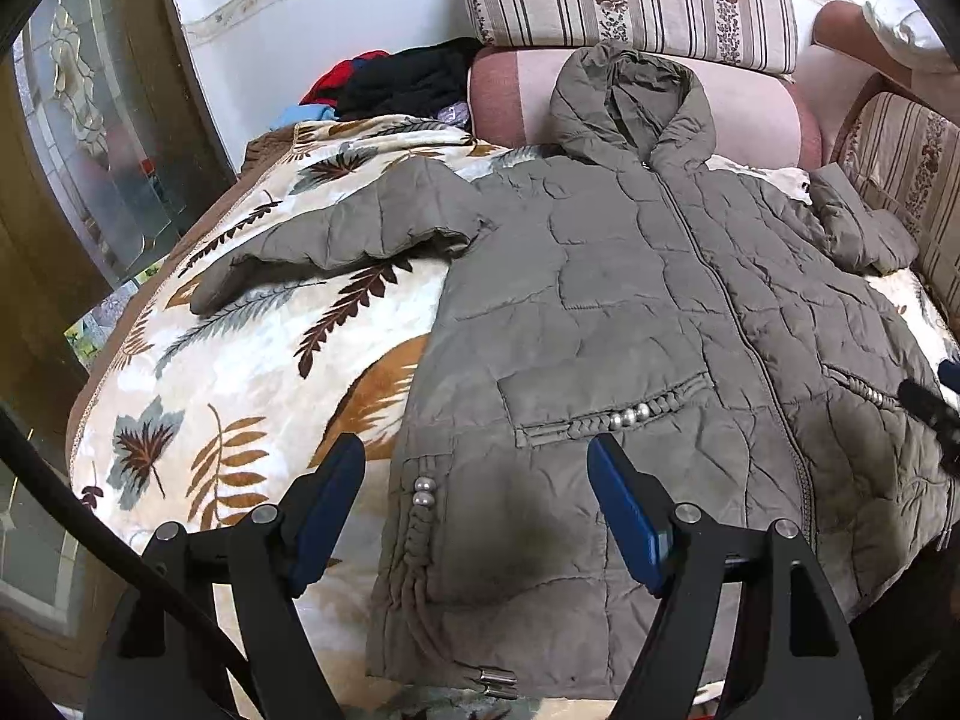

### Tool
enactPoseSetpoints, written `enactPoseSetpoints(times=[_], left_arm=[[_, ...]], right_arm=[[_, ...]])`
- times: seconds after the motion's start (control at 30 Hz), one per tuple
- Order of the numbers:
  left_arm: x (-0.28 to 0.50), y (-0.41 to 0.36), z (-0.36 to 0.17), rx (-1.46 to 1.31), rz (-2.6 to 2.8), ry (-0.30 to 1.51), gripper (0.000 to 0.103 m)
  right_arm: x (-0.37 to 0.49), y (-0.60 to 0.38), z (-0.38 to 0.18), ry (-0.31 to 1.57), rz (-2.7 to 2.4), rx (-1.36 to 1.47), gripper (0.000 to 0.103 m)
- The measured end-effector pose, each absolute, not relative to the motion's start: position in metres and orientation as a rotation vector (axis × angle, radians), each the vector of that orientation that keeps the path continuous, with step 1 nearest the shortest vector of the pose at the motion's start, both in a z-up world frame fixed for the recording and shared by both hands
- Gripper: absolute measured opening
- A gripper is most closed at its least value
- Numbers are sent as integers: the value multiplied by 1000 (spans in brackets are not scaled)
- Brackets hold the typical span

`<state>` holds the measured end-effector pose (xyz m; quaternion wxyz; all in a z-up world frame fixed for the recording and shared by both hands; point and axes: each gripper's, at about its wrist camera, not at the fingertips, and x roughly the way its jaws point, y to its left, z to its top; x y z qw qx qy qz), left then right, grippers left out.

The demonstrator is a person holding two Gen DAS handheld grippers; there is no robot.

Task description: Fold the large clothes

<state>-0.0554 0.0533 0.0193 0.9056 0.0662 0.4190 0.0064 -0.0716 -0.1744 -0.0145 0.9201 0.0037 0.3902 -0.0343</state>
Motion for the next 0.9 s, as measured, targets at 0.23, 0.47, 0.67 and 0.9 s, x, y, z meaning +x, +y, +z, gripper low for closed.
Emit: enactPoseSetpoints(times=[0.23,0.47,0.67,0.9], left_arm=[[-50,55,16,118,10,885,76],[-43,63,8,100,14,908,76],[-37,71,-1,83,23,929,76],[-30,78,-10,68,35,947,76]], right_arm=[[-72,-160,-24,814,-74,-55,88],[-67,-166,-30,846,-93,-22,88],[-62,-165,-36,865,-100,-13,88],[-57,-163,-41,883,-103,-10,88]])
